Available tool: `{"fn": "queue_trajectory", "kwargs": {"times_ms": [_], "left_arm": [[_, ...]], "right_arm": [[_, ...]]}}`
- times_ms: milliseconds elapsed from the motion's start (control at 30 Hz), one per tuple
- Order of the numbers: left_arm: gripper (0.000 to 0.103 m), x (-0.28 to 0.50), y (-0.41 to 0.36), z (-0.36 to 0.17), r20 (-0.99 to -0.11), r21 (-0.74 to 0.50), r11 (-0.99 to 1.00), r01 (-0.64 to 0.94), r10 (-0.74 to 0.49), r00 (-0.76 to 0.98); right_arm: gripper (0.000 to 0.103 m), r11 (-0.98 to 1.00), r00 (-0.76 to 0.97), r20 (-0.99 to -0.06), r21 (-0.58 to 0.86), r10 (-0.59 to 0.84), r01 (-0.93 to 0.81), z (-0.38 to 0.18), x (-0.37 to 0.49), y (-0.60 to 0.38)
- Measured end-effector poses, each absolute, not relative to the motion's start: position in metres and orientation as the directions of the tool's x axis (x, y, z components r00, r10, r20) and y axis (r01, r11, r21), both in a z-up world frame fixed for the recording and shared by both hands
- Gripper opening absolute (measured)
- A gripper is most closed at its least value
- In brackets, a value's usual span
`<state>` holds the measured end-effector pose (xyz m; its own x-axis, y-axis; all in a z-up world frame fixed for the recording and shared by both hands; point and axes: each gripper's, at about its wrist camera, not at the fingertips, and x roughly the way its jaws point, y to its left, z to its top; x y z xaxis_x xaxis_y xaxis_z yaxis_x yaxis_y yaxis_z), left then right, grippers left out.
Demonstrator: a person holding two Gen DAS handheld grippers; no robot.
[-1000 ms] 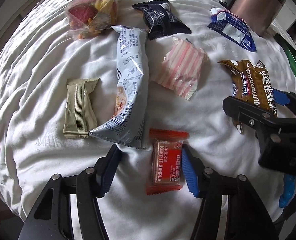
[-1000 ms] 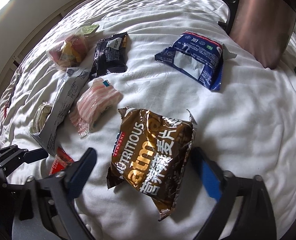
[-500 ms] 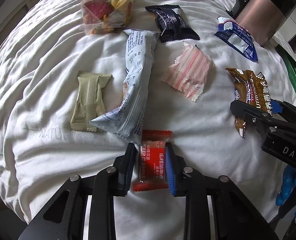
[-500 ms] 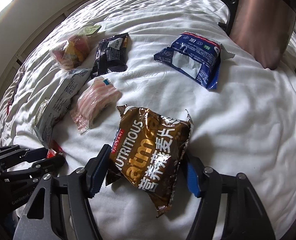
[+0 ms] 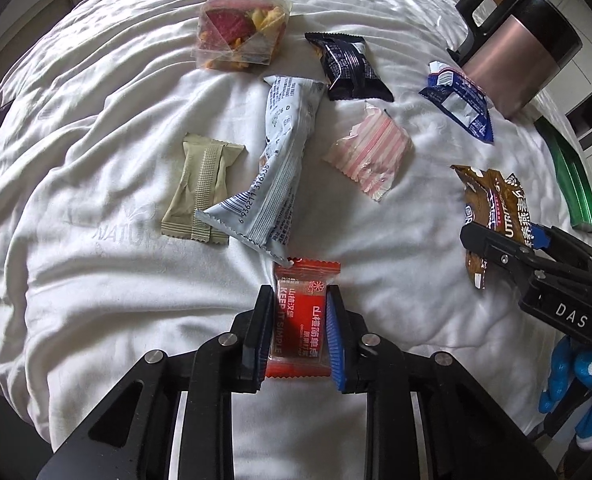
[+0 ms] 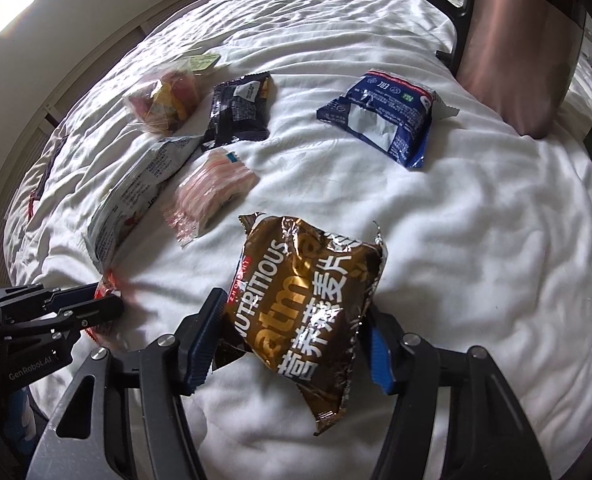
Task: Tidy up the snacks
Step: 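Grasp the red candy with the left tool while the right tool grasps the brown oatmeal packet, then carry both snacks over the green tray and release them into it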
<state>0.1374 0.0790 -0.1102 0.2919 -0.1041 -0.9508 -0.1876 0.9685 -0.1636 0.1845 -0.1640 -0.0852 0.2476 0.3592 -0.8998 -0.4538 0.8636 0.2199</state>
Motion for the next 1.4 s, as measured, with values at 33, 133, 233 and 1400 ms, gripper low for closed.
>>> {"fn": "queue_trajectory", "kwargs": {"times_ms": [33, 133, 233, 1400], "left_arm": [[0.021, 0.136, 0.082, -0.109, -0.950, -0.169, 0.967, -0.192, -0.107, 0.295], [0.021, 0.135, 0.085, -0.107, -0.946, -0.181, 0.963, -0.201, -0.115, 0.302], [0.021, 0.134, 0.089, -0.104, -0.933, -0.225, 0.951, -0.213, -0.148, 0.327], [0.019, 0.092, 0.000, -0.048, -0.912, -0.227, 0.973, -0.044, -0.197, 0.359]], "right_arm": [[0.059, 0.861, 0.246, -0.899, 0.221, 0.361, -0.459, -0.084, 0.182, -0.164], [0.059, 0.854, 0.237, -0.898, 0.229, 0.370, -0.467, -0.081, 0.174, -0.166], [0.059, 0.853, 0.232, -0.899, 0.233, 0.372, -0.468, -0.078, 0.166, -0.169], [0.050, 0.878, 0.295, -0.860, 0.297, 0.417, -0.376, -0.045, 0.104, -0.284]]}}
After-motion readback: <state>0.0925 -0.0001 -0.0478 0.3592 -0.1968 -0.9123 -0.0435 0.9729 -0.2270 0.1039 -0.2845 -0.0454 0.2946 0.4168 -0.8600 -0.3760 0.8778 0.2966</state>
